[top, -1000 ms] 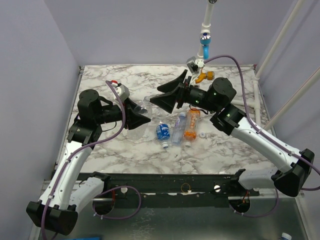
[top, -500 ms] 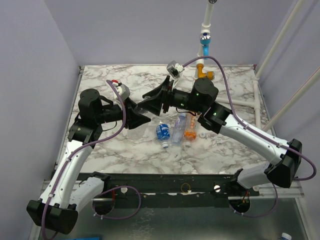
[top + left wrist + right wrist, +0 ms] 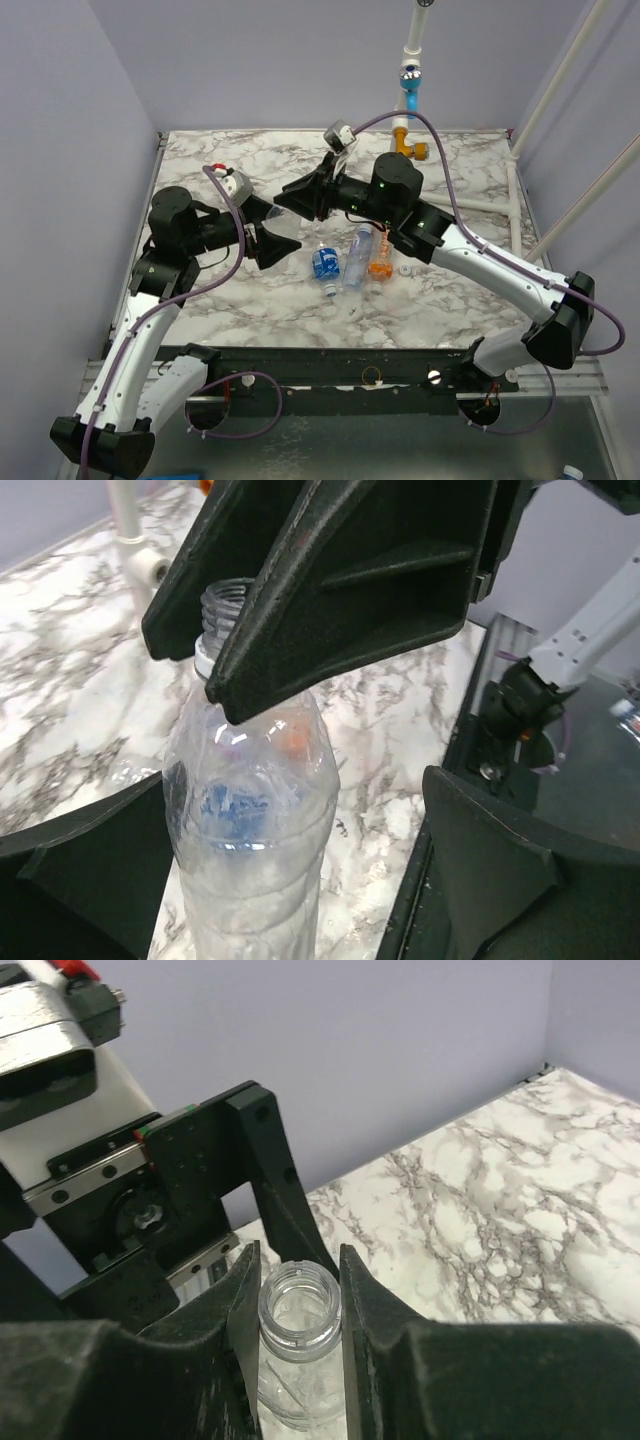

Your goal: Unscrew the bottle caps

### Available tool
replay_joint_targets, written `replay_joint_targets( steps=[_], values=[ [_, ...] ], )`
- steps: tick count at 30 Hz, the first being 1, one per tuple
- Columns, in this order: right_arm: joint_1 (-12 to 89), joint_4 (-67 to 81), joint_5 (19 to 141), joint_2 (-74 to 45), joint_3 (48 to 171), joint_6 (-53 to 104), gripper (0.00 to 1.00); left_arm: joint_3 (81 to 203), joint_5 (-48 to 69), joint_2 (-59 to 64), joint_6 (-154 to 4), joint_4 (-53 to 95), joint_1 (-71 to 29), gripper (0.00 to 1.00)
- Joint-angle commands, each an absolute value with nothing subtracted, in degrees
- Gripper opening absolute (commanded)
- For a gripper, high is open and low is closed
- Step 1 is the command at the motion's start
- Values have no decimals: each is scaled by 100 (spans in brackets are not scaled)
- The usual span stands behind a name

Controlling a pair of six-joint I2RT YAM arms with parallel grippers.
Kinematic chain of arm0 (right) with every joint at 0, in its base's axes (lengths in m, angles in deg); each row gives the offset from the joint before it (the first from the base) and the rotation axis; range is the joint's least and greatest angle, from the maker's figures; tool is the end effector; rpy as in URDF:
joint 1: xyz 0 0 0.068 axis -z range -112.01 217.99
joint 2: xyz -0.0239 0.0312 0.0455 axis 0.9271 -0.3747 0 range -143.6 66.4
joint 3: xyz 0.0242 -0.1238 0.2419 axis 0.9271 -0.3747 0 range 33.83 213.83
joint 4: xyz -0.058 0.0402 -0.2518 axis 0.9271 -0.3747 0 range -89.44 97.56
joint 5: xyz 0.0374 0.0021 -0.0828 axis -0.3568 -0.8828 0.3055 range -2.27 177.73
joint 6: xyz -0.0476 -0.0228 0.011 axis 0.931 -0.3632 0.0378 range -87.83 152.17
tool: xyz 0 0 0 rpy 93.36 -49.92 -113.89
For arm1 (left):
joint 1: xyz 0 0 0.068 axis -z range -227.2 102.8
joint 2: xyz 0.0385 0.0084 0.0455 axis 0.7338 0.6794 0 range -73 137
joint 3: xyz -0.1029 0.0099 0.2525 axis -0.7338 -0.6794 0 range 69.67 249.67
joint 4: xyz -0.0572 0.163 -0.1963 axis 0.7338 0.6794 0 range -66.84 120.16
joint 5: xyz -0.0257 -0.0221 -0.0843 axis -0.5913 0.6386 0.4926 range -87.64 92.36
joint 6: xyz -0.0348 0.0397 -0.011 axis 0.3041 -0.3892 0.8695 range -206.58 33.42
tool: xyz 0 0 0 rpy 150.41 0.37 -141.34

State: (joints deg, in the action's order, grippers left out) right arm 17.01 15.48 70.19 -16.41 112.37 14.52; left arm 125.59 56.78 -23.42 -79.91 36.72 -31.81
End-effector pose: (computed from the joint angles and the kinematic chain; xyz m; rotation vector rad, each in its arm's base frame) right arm 0.2079 0.2736 0.4239 -0.7153 1.4662 1.1725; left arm 0.1655 -0.0755 0.3892 0.8475 1.5456 -1.0810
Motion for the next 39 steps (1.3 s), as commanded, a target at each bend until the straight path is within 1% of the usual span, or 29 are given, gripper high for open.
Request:
replay_joint_targets(
  steps=[1,4,8,14,18,23,30,35,39],
  values=[
    [1675,1179,7904,-1886,11615,2333,1,12359,4497,-2908,-8136,3997,-3182,99],
    [1684,1234,8251,-2093,11750,2790,1,12278,3531,-3227,-8219,4285,-3182,99],
    [1769,1481,8651,-2617,12026,3353,1,12248,2899,-3577,-8330,4611,-3182,99],
    [2144,2031,8738,-3711,12507,3527,1,12480,3324,-3614,-8280,5219,-3178,99],
    [2228,2731,8941,-4162,12503,3696,1,12556,3549,-3594,-8301,5412,-3181,99],
    [2264,3237,9071,-4668,12646,3678,1,12626,3610,-3547,-8399,5591,-3182,99],
    [2264,3892,9464,-5128,12299,3806,1,12627,3724,-3550,-8461,5599,-3182,99],
    [2263,4037,9527,-5248,12041,3706,1,12627,3861,-3487,-8508,5593,-3182,99],
    [2264,3791,9416,-5321,12105,3611,7,12701,3957,-3339,-8521,5594,-3182,99]
  ],
)
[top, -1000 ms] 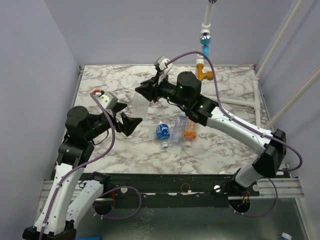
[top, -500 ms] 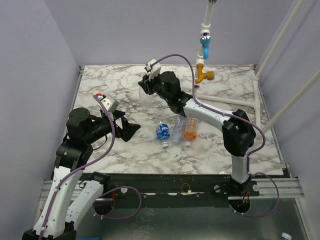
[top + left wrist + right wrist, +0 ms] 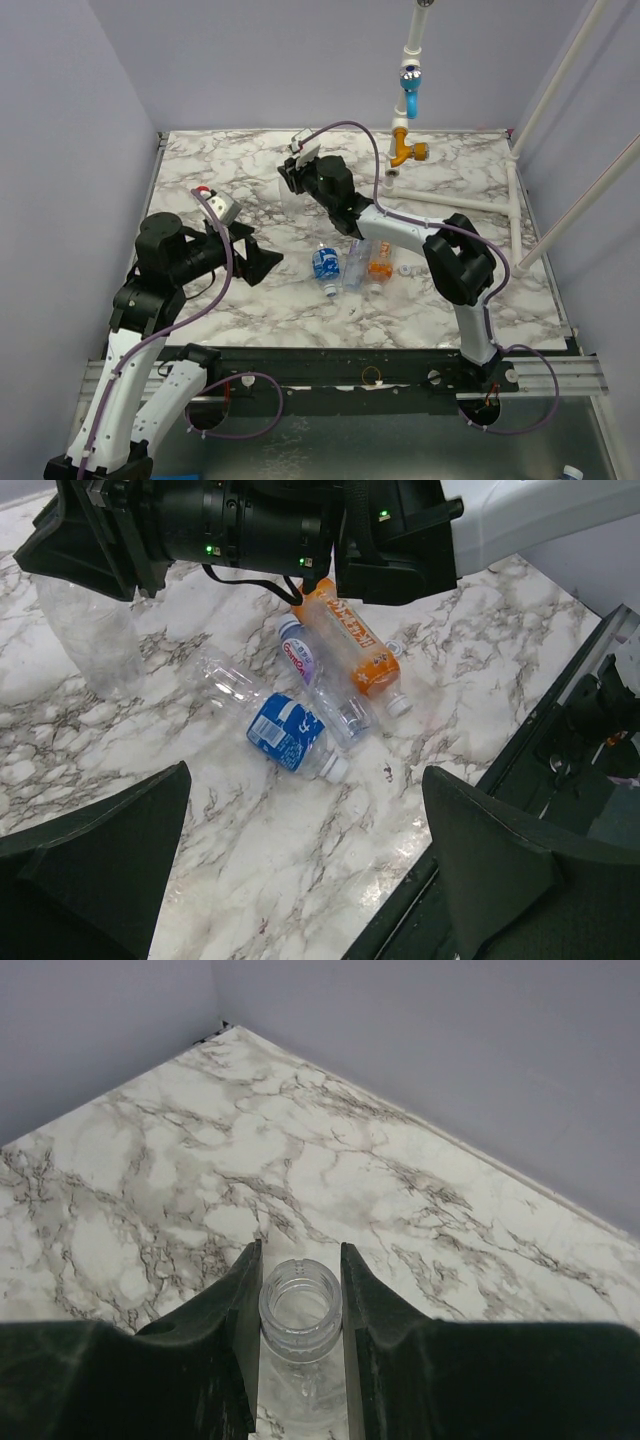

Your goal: Unscrew the bottle caps

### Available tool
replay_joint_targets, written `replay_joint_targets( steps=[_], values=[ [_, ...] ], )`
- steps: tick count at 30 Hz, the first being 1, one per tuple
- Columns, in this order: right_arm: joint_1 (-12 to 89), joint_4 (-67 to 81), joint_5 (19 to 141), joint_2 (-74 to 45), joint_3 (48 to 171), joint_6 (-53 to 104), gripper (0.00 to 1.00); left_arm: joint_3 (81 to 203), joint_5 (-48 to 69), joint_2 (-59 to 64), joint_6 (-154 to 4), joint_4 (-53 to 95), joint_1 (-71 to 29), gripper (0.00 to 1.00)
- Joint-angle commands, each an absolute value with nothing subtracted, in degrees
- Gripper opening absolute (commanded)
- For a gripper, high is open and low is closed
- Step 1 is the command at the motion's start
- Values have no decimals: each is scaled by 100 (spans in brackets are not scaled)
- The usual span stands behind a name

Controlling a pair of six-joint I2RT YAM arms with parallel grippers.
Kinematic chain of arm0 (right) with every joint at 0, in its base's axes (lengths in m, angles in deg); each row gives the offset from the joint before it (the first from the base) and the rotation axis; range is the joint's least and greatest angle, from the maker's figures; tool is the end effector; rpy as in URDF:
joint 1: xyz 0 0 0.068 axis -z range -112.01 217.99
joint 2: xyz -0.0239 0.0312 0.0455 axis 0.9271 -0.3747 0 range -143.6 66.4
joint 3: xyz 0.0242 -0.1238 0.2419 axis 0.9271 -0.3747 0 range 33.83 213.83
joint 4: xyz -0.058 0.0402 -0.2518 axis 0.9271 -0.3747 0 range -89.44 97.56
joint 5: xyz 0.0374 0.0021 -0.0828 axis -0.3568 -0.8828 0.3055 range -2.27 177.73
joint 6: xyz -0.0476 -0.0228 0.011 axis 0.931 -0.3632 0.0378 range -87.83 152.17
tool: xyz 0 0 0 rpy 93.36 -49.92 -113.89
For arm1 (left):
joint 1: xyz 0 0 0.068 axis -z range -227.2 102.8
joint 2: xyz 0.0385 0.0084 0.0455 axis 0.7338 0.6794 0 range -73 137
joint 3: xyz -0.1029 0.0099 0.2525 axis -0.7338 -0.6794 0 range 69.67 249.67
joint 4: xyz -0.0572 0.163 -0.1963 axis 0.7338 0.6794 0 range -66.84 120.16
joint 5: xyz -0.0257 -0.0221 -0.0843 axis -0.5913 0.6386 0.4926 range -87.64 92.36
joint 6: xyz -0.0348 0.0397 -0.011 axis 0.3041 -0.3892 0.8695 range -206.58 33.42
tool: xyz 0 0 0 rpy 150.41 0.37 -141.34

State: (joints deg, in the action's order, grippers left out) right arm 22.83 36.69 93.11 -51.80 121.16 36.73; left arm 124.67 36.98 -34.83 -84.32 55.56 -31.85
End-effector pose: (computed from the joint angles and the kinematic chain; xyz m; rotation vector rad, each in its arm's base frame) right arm 0.3516 0.3488 0.2687 -0.6141 1.5006 0.4738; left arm 0.1191 -0.0536 0.3773 0.6326 1.7511 -0.7687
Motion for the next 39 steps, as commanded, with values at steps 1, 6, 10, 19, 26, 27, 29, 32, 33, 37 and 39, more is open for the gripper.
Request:
replay_joint_targets(
  steps=[1,6,10,19,26,27,29,32,33,37,39],
  values=[
    [2264,3736,9393,-5348,12133,3583,10,12721,3976,-3309,-8522,5588,-3182,99],
    [2263,3526,9352,-5366,12170,3534,35,12768,4048,-3220,-8553,5523,-3182,99],
    [2264,3503,9403,-5256,12117,3507,75,12742,4118,-3235,-8605,5472,-3182,99],
    [2260,3168,9349,-4987,12472,3525,100,12741,4245,-3224,-8606,5388,-3176,99],
    [2264,2897,9319,-4938,12751,3541,100,12724,4281,-3222,-8588,5349,-3180,99],
    [2264,2876,9321,-4941,12782,3572,100,12716,4281,-3237,-8588,5344,-3182,99],
    [2264,2808,9361,-4927,12853,3631,100,12715,4272,-3239,-8588,5333,-3180,99],
    [2264,2609,9391,-4732,12919,3691,100,12729,4249,-3251,-8597,5327,-3182,99],
    [2262,2493,9397,-4619,12913,3659,100,12740,4237,-3236,-8597,5329,-3182,99],
    [2264,1723,9517,-3987,12596,3088,100,12811,4221,-3147,-8582,5330,-3182,99],
    [2256,1292,9510,-3593,12165,2618,100,12850,4198,-3059,-8579,5328,-3182,99]
  ],
)
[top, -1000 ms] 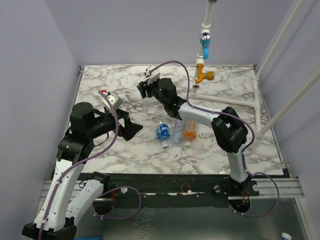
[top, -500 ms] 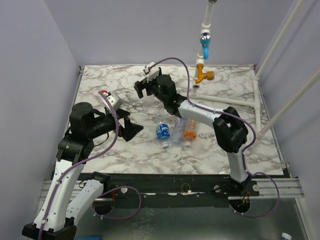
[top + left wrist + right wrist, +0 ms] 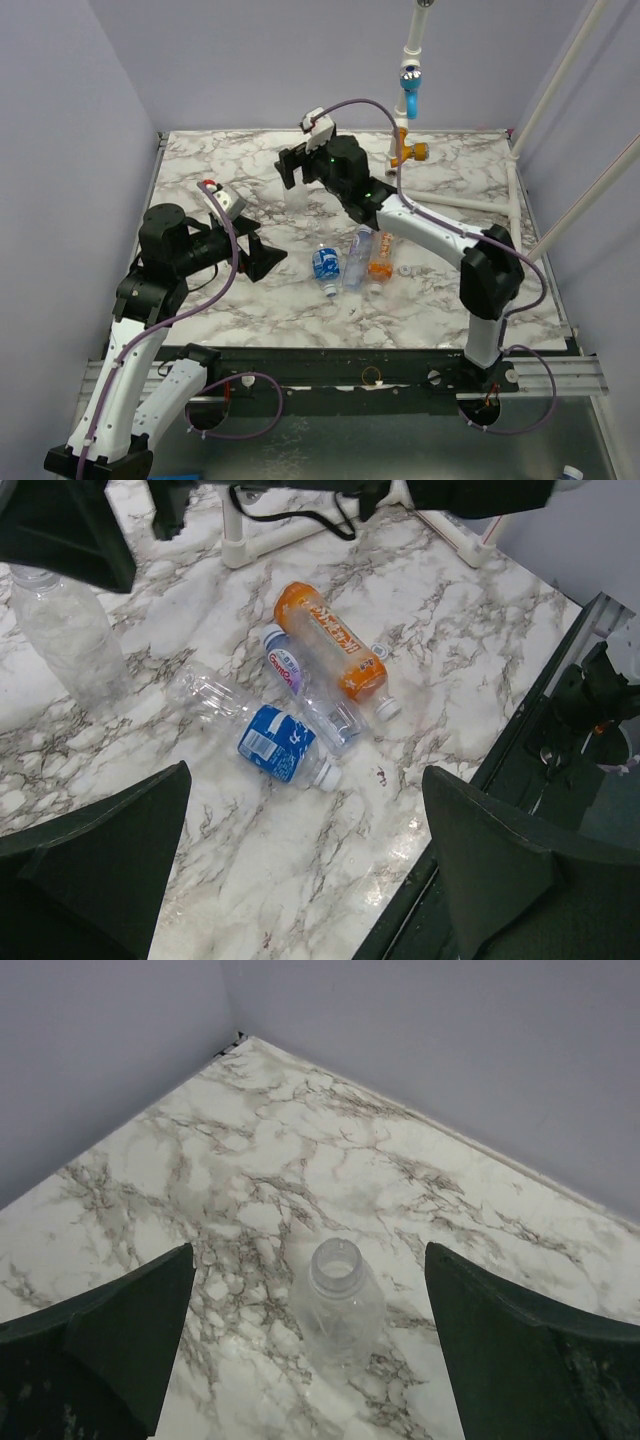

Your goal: Unscrew the bottle caps

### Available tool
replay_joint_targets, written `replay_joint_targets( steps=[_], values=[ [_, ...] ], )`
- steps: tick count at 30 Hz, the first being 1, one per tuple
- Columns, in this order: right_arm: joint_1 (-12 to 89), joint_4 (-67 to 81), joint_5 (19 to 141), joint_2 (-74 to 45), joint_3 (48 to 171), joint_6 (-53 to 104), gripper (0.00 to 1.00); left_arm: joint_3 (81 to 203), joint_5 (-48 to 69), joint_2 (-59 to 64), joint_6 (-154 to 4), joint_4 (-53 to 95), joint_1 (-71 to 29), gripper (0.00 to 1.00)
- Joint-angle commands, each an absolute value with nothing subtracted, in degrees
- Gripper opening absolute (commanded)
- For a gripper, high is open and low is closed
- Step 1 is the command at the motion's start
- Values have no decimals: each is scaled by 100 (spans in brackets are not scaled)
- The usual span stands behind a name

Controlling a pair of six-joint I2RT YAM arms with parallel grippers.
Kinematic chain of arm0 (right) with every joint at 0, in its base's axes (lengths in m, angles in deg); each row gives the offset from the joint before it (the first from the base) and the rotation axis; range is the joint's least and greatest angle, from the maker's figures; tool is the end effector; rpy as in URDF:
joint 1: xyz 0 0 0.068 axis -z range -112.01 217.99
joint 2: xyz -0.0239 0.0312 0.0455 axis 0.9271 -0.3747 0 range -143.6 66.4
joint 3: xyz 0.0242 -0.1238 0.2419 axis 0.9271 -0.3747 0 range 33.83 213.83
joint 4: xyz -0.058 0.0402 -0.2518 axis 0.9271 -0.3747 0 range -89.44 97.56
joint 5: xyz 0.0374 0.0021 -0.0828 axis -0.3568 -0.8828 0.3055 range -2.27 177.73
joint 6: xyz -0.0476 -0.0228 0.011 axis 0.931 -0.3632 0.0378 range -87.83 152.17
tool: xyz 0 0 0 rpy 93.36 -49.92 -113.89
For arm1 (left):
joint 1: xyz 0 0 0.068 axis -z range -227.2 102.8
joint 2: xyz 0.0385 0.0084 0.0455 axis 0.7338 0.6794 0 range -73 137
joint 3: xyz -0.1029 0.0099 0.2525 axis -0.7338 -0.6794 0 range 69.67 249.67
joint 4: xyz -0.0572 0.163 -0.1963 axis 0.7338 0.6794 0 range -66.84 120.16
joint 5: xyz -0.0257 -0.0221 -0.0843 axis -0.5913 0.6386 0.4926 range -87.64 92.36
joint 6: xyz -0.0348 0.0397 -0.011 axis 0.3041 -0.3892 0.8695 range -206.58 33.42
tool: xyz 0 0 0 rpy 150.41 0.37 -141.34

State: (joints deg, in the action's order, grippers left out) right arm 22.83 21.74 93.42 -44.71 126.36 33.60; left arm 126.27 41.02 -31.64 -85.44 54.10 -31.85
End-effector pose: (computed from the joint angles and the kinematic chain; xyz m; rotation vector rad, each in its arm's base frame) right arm 0.3378 0.3347 0.3302 -0.5897 1.5635 0.4987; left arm 0.1295 -0.0586 0.3827 0.6968 1.7256 -0.8199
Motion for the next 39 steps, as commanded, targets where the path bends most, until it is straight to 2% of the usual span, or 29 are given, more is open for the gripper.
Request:
replay_joint_targets(
  steps=[1,6,9,13,19,30,34,39],
  values=[
    [2243,1109,9479,-3405,11894,2332,100,12861,4179,-3014,-8572,5330,-3182,99],
    [2013,777,9485,-2501,10232,1441,100,12926,4230,-2829,-8625,5306,-3176,99],
    [1917,503,9203,-2369,9736,1146,100,12942,4385,-2719,-8632,5239,-3182,99],
    [1828,159,9026,-2564,9631,1031,100,12968,4550,-2634,-8610,5182,-3178,99],
    [1798,395,9264,-2799,9349,937,100,13000,4704,-2598,-8630,5137,-3182,99],
    [1798,501,9456,-3796,9658,1114,100,13093,4927,-2544,-8588,5136,-3182,99],
    [1764,627,9494,-3796,9555,1109,92,13063,5014,-2556,-8625,5133,-3180,99],
    [1678,701,9236,-3571,9451,1167,68,12973,5155,-2574,-8872,5134,-3178,99]
  ],
)
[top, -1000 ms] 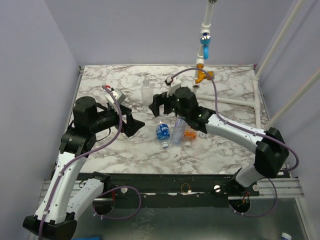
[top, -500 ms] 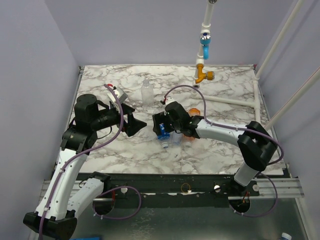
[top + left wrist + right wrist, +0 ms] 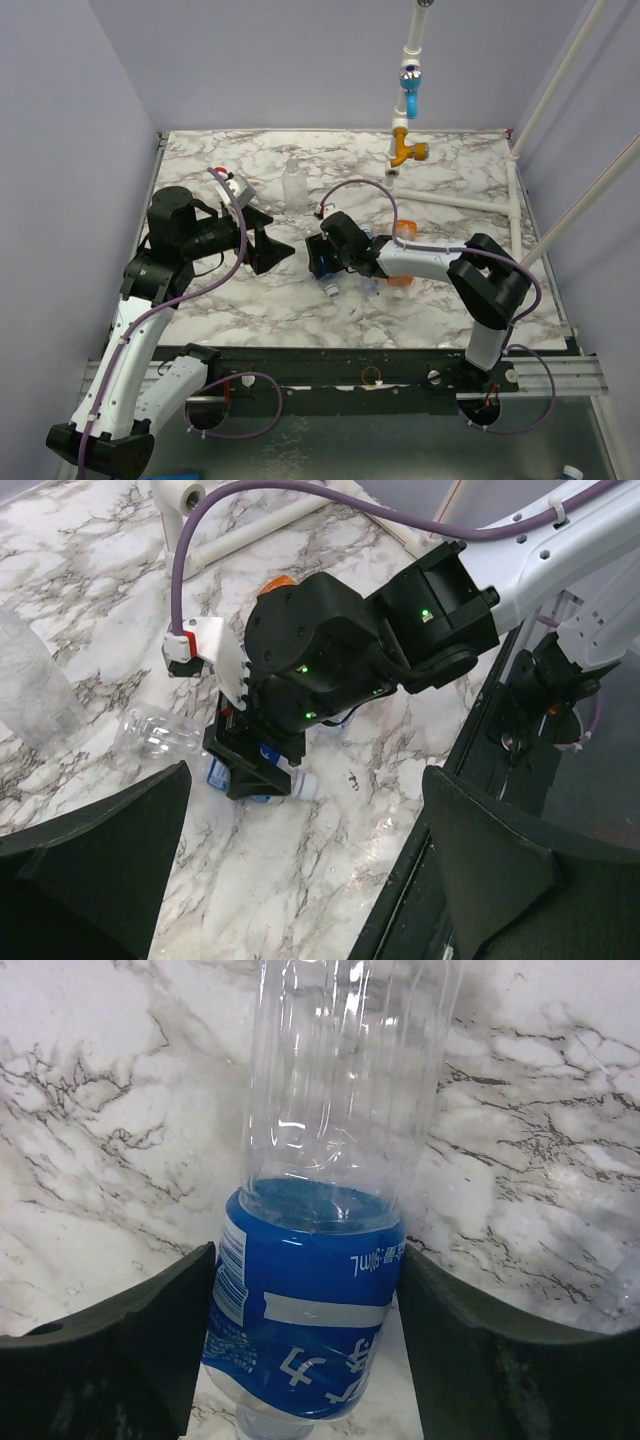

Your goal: Unscrew the bottle caps

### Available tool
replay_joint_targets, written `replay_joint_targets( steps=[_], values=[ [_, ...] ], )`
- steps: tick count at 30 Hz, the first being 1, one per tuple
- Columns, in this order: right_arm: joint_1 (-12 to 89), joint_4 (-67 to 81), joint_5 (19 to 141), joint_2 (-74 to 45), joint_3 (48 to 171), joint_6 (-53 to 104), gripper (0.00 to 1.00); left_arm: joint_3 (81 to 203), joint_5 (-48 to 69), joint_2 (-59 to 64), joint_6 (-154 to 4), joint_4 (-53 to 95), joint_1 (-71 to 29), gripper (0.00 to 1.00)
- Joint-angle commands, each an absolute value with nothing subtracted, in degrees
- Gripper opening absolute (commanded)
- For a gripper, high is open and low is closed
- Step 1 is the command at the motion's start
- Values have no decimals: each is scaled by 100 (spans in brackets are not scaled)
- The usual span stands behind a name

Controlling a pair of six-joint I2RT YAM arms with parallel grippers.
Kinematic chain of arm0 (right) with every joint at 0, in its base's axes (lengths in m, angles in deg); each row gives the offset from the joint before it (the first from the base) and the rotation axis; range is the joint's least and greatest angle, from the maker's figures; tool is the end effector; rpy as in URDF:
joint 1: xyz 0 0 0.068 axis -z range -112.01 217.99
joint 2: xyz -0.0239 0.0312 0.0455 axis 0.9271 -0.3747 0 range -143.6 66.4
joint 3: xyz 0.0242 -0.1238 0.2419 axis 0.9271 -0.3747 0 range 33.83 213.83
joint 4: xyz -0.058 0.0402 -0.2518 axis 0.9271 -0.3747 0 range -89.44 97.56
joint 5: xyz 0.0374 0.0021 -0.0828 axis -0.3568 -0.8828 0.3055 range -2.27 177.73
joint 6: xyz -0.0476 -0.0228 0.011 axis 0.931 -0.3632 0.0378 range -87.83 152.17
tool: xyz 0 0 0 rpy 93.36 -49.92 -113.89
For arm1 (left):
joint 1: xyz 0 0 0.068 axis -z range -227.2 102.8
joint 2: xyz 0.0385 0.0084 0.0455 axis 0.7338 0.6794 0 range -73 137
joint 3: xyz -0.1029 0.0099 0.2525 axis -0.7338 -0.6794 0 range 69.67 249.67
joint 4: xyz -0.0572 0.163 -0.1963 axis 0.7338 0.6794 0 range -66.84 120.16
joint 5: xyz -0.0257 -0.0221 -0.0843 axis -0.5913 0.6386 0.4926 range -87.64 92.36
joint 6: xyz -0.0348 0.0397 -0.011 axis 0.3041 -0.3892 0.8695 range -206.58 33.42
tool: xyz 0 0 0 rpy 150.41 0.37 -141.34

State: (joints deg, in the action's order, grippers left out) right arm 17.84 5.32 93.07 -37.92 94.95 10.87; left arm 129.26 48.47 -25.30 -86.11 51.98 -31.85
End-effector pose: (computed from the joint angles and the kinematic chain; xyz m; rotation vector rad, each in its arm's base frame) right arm 0.2472 0.2909 0.1673 -0.5569 2.3498 0.4863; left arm 0.1514 -0.0681 0.3892 0.7909 1.7005 -0.9364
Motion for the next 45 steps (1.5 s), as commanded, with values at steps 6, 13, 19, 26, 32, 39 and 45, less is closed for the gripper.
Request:
replay_joint_targets(
  steps=[6,13,19,26,32,39,45],
  values=[
    [1623,703,8498,-3033,9413,1329,56,12848,5198,-2674,-9457,5201,-3182,99],
    [1623,574,7272,-2193,9585,1555,56,12790,5142,-2984,-10864,5430,-3182,99],
    [1623,41,6531,-1992,10172,1639,56,12788,5011,-3415,-12769,5788,-3178,99],
    [1623,-713,5904,-2185,11067,1889,55,12156,5106,-4302,-16037,6089,-3182,99],
    [1623,-1142,5419,-2431,11657,2070,55,11452,5230,-4811,-18503,6148,-3180,99],
    [1618,-1697,4998,-2771,12131,2260,55,11234,5230,-4834,-19449,6144,-3182,99],
    [1574,-1849,4957,-2935,12250,2286,53,11182,4979,-4679,-19542,6120,-3177,99]
  ],
)
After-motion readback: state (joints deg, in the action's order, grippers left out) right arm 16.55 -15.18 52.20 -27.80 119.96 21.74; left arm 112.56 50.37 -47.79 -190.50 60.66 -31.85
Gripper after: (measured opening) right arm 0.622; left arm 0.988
